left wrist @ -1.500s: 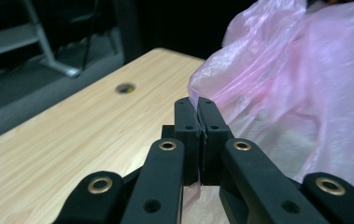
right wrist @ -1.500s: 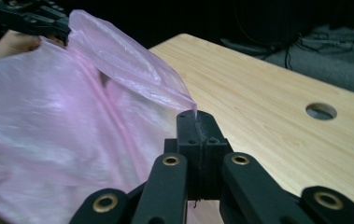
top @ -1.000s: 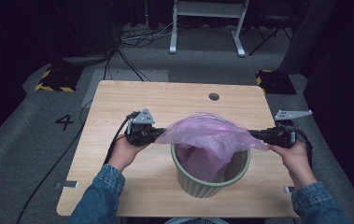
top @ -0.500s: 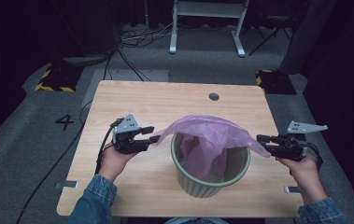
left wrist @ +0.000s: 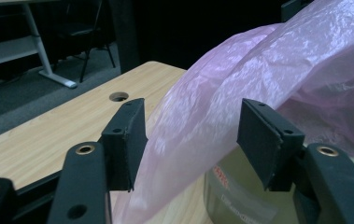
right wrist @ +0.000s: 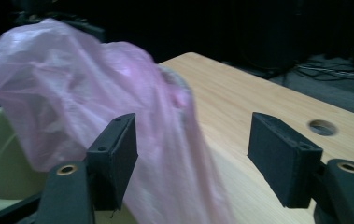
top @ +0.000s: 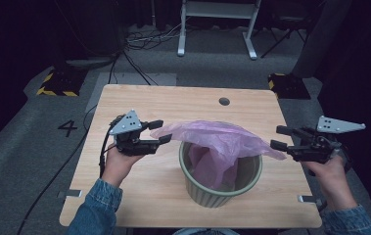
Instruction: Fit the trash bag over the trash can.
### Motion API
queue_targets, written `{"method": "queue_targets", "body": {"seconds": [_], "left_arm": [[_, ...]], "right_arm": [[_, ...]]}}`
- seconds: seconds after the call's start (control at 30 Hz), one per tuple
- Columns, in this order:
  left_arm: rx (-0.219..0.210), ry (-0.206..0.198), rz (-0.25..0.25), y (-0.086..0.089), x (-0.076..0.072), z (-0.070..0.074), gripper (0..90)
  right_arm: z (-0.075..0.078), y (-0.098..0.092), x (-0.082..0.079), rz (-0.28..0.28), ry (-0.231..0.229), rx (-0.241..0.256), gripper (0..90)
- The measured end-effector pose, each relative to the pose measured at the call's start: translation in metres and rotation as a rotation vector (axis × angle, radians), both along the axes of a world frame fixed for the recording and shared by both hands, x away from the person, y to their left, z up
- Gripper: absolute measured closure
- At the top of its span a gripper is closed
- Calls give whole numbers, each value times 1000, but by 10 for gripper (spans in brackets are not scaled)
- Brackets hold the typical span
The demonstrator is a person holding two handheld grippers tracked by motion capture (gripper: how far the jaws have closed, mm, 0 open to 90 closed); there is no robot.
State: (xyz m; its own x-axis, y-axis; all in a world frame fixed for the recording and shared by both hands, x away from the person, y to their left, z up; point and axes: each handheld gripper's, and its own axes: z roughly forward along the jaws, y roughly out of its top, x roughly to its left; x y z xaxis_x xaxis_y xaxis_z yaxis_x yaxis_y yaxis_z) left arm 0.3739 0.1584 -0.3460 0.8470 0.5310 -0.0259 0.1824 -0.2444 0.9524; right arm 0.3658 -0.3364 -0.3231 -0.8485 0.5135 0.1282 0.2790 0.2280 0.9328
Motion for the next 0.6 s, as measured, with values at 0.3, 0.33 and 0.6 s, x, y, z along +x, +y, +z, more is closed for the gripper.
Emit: {"method": "queue_targets", "body": {"seconds": [0.3, 0.33, 0.6], "left_arm": [[67, 48, -97, -17, 19, -2, 549], [74, 55, -109, -19, 19, -2, 579], [111, 66, -157, -23, 18, -4, 897]], "right_arm": [[-9, 27, 5, 94, 48, -77, 525], [-9, 29, 4, 95, 41, -90, 598], [-2, 25, 2, 72, 43, -121, 874]]}}
